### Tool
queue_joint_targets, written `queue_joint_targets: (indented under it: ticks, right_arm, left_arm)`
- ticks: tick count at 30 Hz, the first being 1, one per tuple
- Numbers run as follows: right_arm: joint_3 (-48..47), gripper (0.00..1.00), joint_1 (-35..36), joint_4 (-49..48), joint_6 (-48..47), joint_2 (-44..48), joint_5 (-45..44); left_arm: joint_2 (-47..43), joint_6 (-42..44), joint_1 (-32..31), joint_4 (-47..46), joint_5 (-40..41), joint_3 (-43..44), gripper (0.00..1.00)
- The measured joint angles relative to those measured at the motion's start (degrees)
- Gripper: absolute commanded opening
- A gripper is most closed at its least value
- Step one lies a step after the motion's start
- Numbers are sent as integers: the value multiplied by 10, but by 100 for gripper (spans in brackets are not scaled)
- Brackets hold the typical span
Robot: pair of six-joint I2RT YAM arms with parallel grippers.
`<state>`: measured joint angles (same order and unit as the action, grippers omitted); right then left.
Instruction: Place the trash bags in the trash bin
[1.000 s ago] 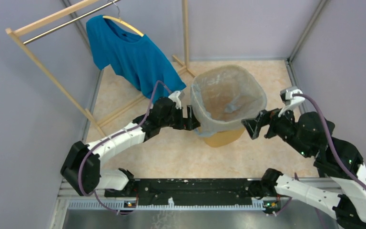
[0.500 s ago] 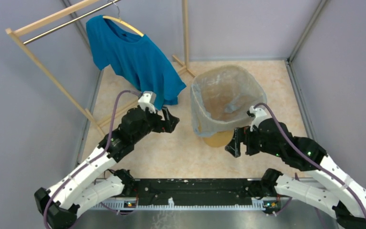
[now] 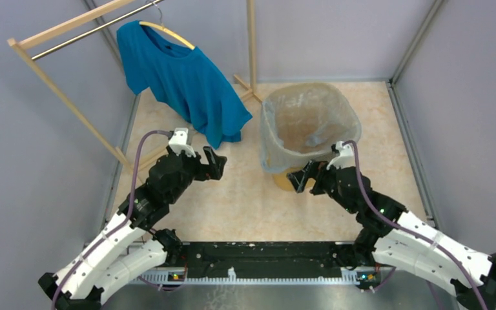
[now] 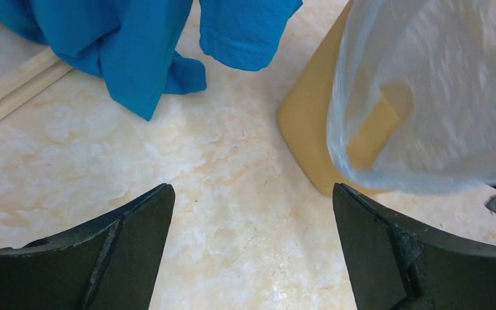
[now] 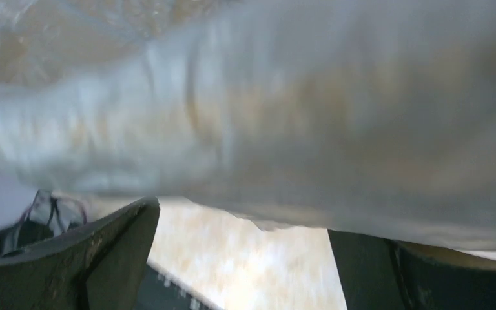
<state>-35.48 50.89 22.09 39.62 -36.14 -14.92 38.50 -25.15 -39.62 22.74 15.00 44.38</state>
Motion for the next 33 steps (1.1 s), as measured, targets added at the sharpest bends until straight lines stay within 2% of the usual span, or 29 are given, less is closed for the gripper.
queue_joint_targets:
  ticks: [4,8,14,18,25,29,33]
  right_arm:
    - [56,99,1,-155,-9,-31,-59]
    - [90,99,-1,-282,16,-115,-132]
    - [84,99,-33,-324,-10,-273,-163]
    - [49,99,-98,-339,-43,-325,-144]
    - [8,99,-147,-398,-99,-403,-123]
    - [-20,99,-167,-417,-90,-454,-120]
    - [-56,99,-168,-421,-33,-495,-144]
  left_arm:
    - [-16,0,0,11,6,0,99]
    - [-32,-2,0,26,9,0,99]
    - [-56,-4,1,54,9,1,99]
    - [-72,-7,1,64,7,1,99]
    - [-81,-18,1,71,2,1,99]
    - [-81,-19,1,72,-2,1,99]
    - [-81,-20,1,76,-4,1,99]
